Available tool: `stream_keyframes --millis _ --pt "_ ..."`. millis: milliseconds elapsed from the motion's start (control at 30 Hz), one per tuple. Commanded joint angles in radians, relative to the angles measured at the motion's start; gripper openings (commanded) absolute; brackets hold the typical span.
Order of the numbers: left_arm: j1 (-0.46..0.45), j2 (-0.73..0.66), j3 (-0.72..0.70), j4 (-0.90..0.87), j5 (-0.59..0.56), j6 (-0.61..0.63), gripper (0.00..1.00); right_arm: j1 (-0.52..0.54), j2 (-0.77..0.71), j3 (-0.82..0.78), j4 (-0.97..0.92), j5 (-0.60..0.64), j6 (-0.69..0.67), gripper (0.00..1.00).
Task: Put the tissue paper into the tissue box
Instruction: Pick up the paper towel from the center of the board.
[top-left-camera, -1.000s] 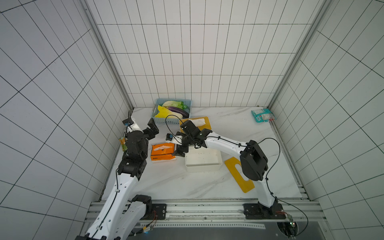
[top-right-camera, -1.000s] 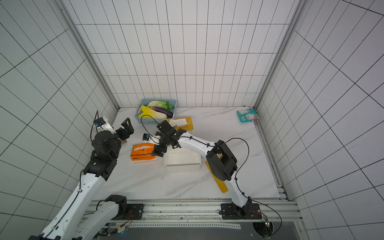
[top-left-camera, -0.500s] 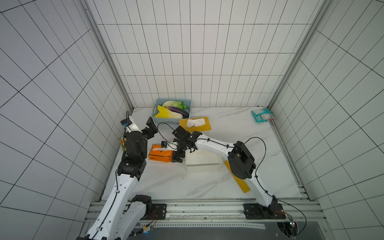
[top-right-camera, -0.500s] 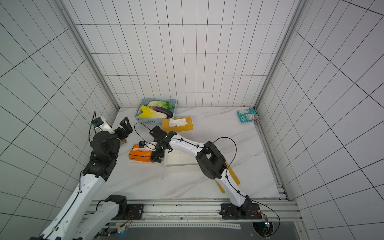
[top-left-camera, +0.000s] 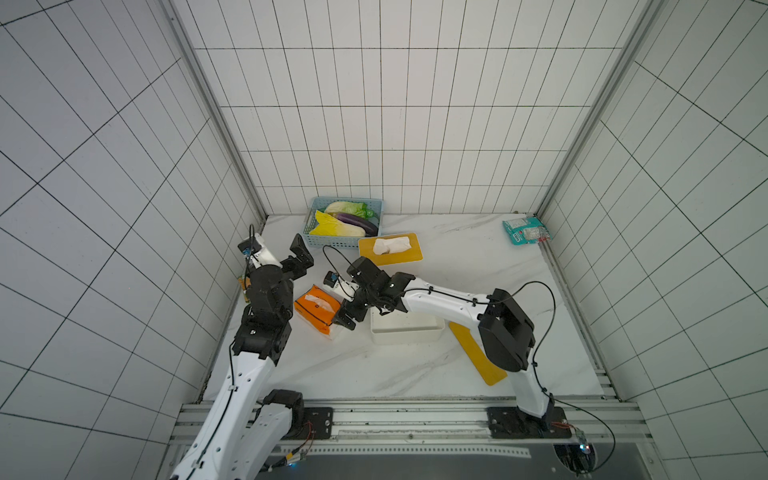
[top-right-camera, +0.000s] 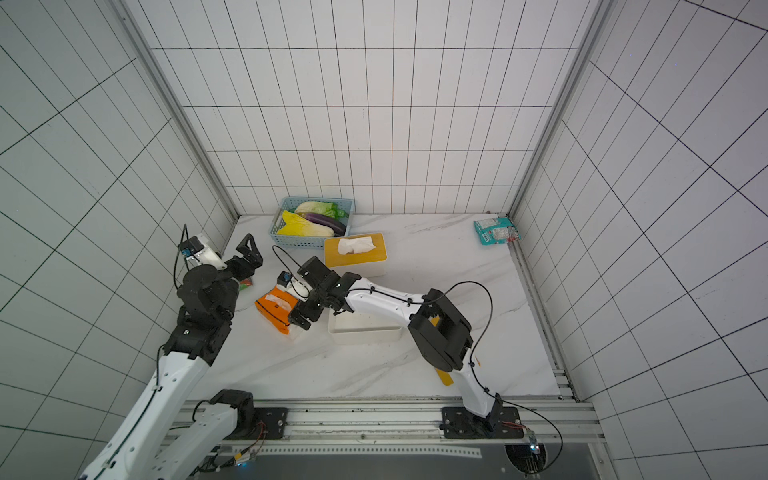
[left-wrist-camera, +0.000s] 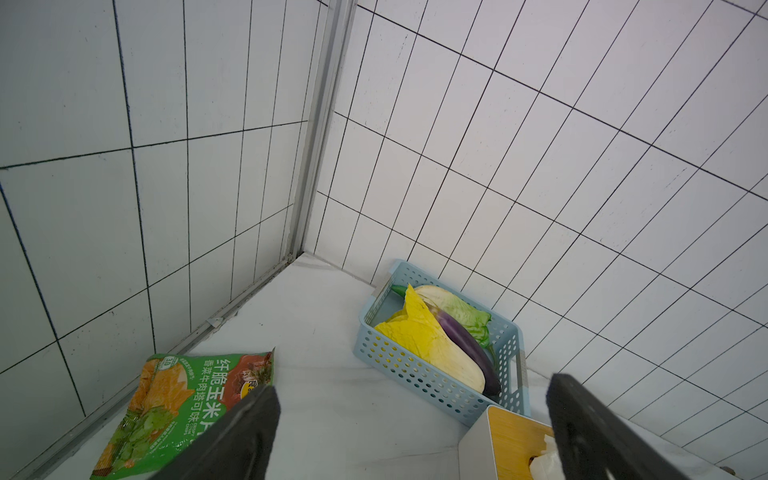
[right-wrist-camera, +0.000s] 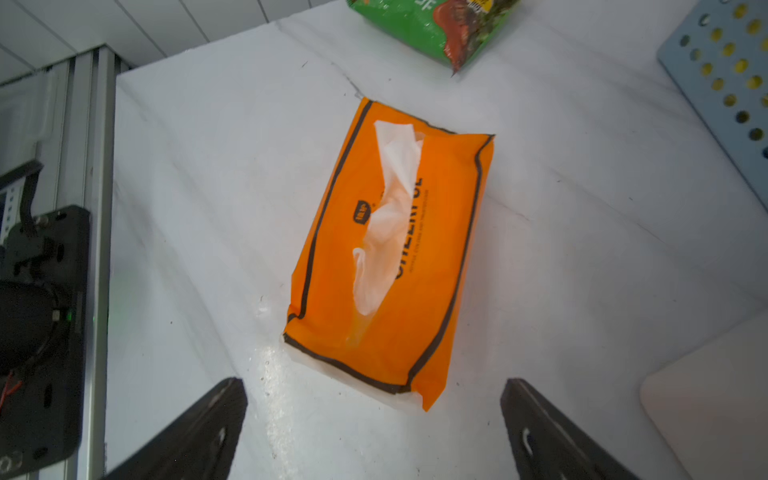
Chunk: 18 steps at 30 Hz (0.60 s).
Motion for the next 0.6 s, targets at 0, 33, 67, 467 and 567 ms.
stream_keyframes --millis 0,33,67,467,567 --pt "0.007 -0.021 -0.018 0.027 -0.019 0.018 0.98 0.024 -0.022 -0.063 0.195 0.1 0.196 0.99" --pt "0.007 -0.022 -0.018 0.027 -0.019 0.018 0.98 0.029 -0.015 -0.062 0.205 0.113 0.206 0.99" --pt "0.008 -0.022 -0.018 0.025 -0.02 0.018 0.98 0.034 -0.002 -0.05 0.203 0.126 0.216 0.99" --pt "0.01 -0.023 -0.018 0.027 -0.003 0.02 0.98 0.045 0.156 0.073 0.137 0.127 0.268 0.99" --pt "0.011 -0.02 -0.018 0.027 0.003 0.021 0.98 0.054 0.186 0.097 0.113 0.15 0.252 0.99"
